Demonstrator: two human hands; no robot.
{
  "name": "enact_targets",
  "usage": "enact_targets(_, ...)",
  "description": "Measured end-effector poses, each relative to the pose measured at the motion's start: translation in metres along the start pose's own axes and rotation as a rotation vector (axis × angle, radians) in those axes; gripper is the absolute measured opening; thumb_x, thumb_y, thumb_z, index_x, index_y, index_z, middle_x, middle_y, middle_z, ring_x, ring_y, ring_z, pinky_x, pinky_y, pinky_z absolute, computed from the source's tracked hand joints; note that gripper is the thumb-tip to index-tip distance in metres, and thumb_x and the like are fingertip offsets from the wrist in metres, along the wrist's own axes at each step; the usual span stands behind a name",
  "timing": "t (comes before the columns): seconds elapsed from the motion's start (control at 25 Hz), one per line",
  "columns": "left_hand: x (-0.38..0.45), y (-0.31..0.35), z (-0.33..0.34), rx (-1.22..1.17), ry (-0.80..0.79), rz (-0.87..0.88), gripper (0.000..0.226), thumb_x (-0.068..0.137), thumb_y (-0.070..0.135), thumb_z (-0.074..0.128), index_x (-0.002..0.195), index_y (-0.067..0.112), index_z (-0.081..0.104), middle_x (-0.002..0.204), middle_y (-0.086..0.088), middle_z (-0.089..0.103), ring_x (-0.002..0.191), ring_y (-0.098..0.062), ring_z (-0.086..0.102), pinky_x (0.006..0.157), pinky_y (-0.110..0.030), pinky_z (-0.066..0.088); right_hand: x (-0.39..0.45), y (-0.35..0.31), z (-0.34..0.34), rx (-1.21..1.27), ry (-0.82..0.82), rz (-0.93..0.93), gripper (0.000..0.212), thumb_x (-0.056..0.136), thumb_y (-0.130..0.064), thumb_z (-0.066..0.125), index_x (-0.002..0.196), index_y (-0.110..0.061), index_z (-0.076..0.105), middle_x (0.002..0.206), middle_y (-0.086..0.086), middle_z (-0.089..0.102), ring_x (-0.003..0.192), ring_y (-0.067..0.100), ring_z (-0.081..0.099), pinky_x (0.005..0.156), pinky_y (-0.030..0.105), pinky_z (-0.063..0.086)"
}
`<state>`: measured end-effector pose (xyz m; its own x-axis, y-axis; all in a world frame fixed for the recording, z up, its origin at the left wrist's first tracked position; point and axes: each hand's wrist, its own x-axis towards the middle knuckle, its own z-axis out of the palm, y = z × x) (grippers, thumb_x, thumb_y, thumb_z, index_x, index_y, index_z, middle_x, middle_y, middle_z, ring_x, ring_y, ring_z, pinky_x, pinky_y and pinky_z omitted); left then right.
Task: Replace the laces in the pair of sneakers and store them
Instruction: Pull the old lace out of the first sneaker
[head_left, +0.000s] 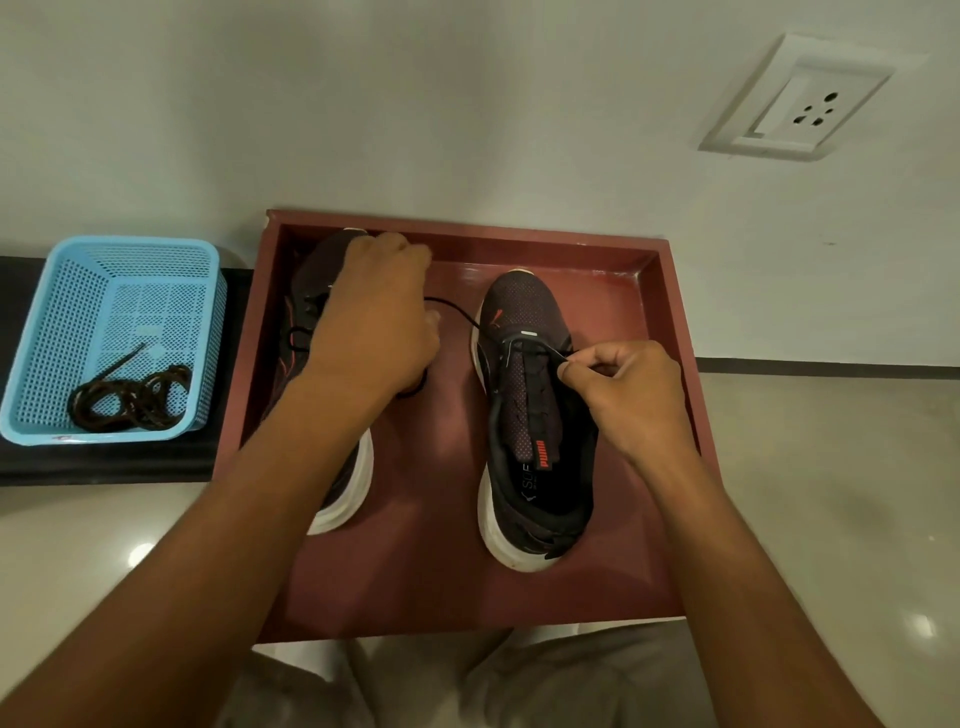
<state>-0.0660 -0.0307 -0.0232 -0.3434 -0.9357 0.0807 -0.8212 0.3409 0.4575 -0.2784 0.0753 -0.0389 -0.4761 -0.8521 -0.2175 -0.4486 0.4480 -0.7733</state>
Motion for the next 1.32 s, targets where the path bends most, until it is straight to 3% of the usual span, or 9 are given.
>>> enact_targets(0.16, -0.009, 0.022, 0.027, -0.042, -0.064, 0.167, 0.033, 0.083, 0.010, 0.078, 0.116, 0.010, 0.076, 0.111, -0.010, 0.070, 0.112, -0.034, 0.056, 0.099, -0.047, 0.047, 0.001, 0.001, 0.001, -0.001, 0.001, -0.007, 0.008, 0.086, -0.017, 0.078, 0.083, -0.023, 0.082, 0.078, -0.011, 0.077, 0.073, 0.004, 0.072, 0.070, 0.023, 0.058)
enact_targets(0.32, -0.015, 0.023, 0.040, -0.136, -0.040, 0.068, 0.005, 0.090, 0.014, 0.074, 0.091, 0.013, 0.079, 0.093, -0.004, 0.073, 0.095, -0.023, 0.062, 0.081, -0.034, 0.048, 0.002, 0.002, 0.001, -0.009, 0.000, -0.010, 0.010, 0.087, -0.017, 0.078, 0.081, -0.024, 0.082, 0.075, -0.012, 0.076, 0.068, 0.002, 0.071, 0.060, 0.013, 0.051)
enact_targets(0.56, 0.002, 0.007, 0.009, -0.152, 0.137, -0.051, 0.007, 0.085, 0.012, 0.072, 0.080, 0.010, 0.076, 0.084, -0.007, 0.073, 0.082, -0.027, 0.066, 0.079, -0.042, 0.054, 0.001, 0.003, 0.001, -0.020, 0.001, -0.020, 0.009, 0.086, -0.018, 0.078, 0.081, -0.024, 0.082, 0.077, -0.013, 0.076, 0.070, 0.001, 0.071, 0.061, 0.012, 0.049)
enact_targets(0.68, 0.009, -0.014, -0.006, -0.139, 0.203, -0.142, 0.009, 0.087, 0.013, 0.072, 0.080, 0.011, 0.077, 0.084, -0.006, 0.074, 0.080, -0.023, 0.067, 0.077, -0.035, 0.052, 0.000, 0.002, 0.001, -0.019, -0.001, -0.023, 0.009, 0.087, -0.018, 0.078, 0.081, -0.024, 0.081, 0.076, -0.011, 0.076, 0.068, 0.002, 0.070, 0.061, 0.015, 0.050)
enact_targets(0.8, 0.007, -0.021, -0.009, -0.009, 0.120, -0.148, 0.006, 0.084, 0.021, 0.078, 0.089, 0.016, 0.079, 0.096, -0.005, 0.074, 0.100, -0.029, 0.064, 0.099, -0.042, 0.047, -0.001, 0.000, 0.000, -0.015, -0.006, -0.023, 0.011, 0.088, -0.017, 0.078, 0.080, -0.025, 0.080, 0.075, -0.012, 0.075, 0.066, -0.001, 0.069, 0.057, 0.009, 0.048)
enact_targets(0.88, 0.005, -0.009, -0.004, 0.118, 0.030, -0.103, 0.030, 0.082, 0.025, 0.081, 0.111, 0.020, 0.076, 0.115, -0.005, 0.070, 0.122, -0.034, 0.053, 0.121, -0.056, 0.021, -0.001, -0.001, 0.000, -0.022, -0.011, -0.033, 0.011, 0.088, -0.017, 0.078, 0.081, -0.025, 0.081, 0.076, -0.012, 0.075, 0.068, -0.001, 0.070, 0.059, 0.009, 0.050)
enact_targets(0.96, 0.001, 0.010, 0.006, 0.112, -0.035, 0.008, 0.037, 0.084, 0.024, 0.079, 0.121, 0.026, 0.073, 0.120, 0.001, 0.068, 0.129, -0.030, 0.047, 0.124, -0.060, 0.006, -0.001, -0.002, 0.001, -0.026, -0.013, -0.034, 0.010, 0.088, -0.017, 0.078, 0.082, -0.025, 0.081, 0.076, -0.012, 0.075, 0.069, 0.000, 0.071, 0.062, 0.012, 0.052)
enact_targets(1.08, -0.008, 0.030, 0.027, 0.056, -0.137, 0.071, 0.023, 0.092, 0.026, 0.073, 0.114, 0.030, 0.076, 0.112, 0.006, 0.073, 0.121, -0.021, 0.052, 0.126, -0.056, 0.007, -0.002, -0.002, 0.001, -0.027, -0.006, -0.034, 0.011, 0.088, -0.017, 0.078, 0.081, -0.025, 0.081, 0.074, -0.012, 0.075, 0.068, 0.001, 0.071, 0.063, 0.018, 0.055)
enact_targets(1.32, -0.003, 0.017, 0.031, 0.010, -0.019, 0.078, 0.006, 0.088, 0.023, 0.072, 0.087, 0.025, 0.078, 0.091, 0.006, 0.075, 0.100, -0.024, 0.063, 0.118, -0.053, 0.028, -0.003, -0.005, 0.001, -0.032, -0.002, -0.045, 0.015, 0.087, -0.016, 0.077, 0.077, -0.027, 0.079, 0.072, -0.013, 0.075, 0.066, 0.002, 0.070, 0.060, 0.013, 0.053)
